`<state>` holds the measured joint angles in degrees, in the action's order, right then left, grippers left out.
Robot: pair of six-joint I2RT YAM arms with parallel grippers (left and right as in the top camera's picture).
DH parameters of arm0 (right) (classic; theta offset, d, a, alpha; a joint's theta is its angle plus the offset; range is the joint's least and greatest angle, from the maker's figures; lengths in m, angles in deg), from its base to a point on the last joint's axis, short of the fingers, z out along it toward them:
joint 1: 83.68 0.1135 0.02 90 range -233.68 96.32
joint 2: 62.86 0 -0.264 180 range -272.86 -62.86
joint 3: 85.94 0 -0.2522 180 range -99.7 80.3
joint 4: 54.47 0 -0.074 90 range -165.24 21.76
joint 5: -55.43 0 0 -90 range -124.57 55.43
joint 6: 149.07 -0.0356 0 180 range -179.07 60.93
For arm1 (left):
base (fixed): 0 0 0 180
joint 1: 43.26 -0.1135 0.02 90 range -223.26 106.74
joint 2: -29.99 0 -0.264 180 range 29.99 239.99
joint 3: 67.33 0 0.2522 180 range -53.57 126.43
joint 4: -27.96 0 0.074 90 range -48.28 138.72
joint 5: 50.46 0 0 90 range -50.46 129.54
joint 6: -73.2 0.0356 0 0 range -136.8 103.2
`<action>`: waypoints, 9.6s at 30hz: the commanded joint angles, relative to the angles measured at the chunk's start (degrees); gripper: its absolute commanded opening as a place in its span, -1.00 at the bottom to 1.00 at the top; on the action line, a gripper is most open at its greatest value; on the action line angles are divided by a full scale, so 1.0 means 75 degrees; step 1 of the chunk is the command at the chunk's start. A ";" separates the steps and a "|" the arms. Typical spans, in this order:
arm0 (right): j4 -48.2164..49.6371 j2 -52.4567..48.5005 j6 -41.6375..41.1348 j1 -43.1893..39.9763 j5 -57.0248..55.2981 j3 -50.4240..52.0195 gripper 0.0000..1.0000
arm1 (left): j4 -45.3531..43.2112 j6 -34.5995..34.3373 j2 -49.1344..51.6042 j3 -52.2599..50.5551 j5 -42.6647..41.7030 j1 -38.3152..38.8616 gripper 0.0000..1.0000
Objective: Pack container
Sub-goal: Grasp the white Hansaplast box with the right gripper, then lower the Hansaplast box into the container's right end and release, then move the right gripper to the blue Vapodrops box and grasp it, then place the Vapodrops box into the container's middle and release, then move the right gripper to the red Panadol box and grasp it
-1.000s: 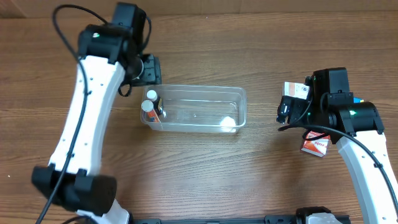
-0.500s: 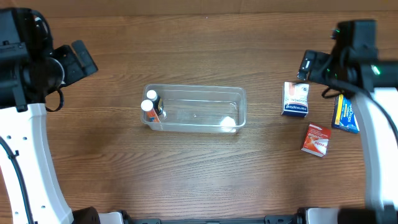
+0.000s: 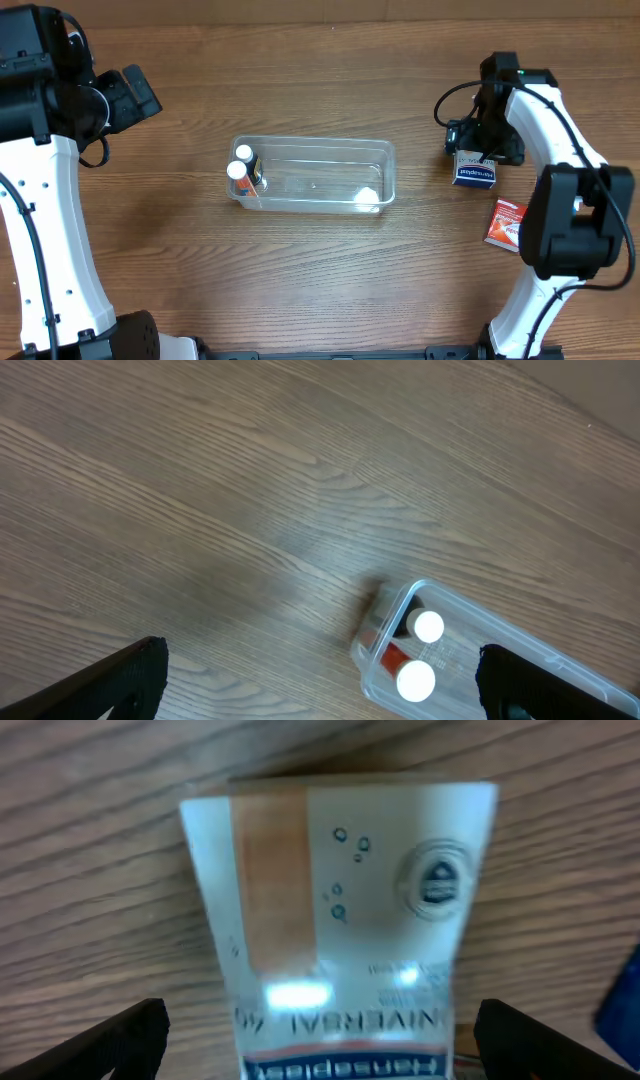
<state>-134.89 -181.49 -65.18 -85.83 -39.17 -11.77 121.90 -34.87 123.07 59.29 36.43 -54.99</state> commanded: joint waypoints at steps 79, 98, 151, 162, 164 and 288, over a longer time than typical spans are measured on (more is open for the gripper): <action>0.1309 0.1667 -0.2151 0.4179 0.0256 0.1390 0.58 | 0.0052 0.0070 0.0178 -0.0041 -0.0128 -0.0032 0.98; 0.2483 0.1667 -0.1323 0.3966 -0.0125 0.1390 0.22 | 0.0073 0.0073 0.0178 -0.0041 -0.0125 -0.0032 0.97; -0.0204 0.0105 0.0280 -0.3631 -0.0230 -0.0114 1.00 | 0.0017 0.0067 0.0178 -0.0038 -0.0131 -0.0032 0.98; 0.0134 -0.0469 0.0478 -0.3631 0.0128 -0.0108 1.00 | 0.0015 0.0067 0.0178 -0.0041 -0.0131 -0.0032 0.98; 0.0143 -0.0632 0.0475 -0.3631 0.0181 -0.0108 1.00 | 0.0015 0.0067 0.0178 -0.0041 -0.0131 -0.0032 0.98; -0.3177 0.5135 -0.2929 -0.0306 -0.0388 0.0070 1.00 | 0.0052 0.0184 0.0178 -0.0041 -0.0099 -0.0035 0.99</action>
<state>-162.01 -152.09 -88.24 -87.30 -44.40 -19.47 122.34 -34.60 123.99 59.27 36.01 -54.99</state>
